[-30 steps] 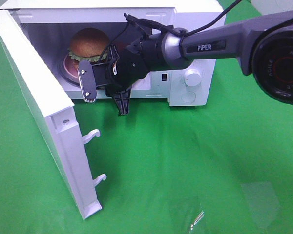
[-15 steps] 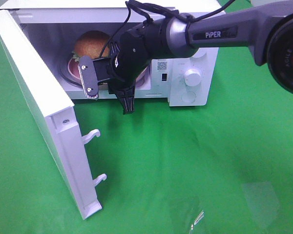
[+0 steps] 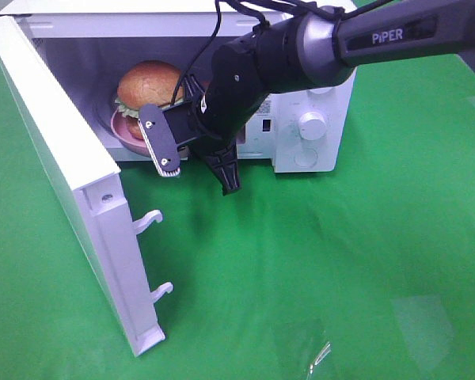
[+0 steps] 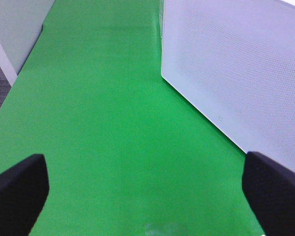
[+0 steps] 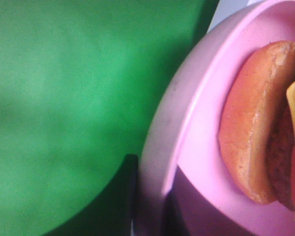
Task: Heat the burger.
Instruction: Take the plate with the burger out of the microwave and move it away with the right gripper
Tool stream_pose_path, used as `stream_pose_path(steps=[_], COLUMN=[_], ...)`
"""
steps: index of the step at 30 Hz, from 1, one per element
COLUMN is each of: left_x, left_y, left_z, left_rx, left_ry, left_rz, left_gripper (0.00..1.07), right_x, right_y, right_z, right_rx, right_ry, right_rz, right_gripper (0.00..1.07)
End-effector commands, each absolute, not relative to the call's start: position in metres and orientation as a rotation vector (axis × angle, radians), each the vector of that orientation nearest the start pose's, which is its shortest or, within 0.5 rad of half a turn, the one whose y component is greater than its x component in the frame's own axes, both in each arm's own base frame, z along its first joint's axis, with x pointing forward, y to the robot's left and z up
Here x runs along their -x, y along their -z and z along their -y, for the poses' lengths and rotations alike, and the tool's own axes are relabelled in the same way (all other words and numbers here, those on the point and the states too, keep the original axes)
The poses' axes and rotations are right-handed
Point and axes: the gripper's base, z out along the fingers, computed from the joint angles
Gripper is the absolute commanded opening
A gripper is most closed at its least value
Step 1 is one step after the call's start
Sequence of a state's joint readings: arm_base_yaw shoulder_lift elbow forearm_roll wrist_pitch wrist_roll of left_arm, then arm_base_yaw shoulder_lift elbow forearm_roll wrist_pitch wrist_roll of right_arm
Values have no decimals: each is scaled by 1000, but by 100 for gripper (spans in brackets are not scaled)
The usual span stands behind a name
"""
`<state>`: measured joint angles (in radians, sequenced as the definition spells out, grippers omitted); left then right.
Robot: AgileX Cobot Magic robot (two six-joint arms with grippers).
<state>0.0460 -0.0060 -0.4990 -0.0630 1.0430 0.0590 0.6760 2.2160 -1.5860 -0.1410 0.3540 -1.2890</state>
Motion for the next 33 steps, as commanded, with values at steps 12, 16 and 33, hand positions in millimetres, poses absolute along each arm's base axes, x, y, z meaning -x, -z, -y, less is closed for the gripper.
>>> stream_pose_path(steps=[12,16,33], left_x=[7,7,7], left_y=[-279,-279,-279], left_z=[6,6,6], left_rx=[-18,-18,-18], left_ry=[14,14,14], left_rz=[-1996,-1996,-1996], left_gripper=[100,100,100], right_x=[-354,-342,-307], right_y=[-156,-160,-174], right_z=[-279,-270,-246], right_rx=[2139,2119,2090], right_ry=[450,459,453], right_rz=[-1108,-1060,-1024], right_gripper=[0,0,0])
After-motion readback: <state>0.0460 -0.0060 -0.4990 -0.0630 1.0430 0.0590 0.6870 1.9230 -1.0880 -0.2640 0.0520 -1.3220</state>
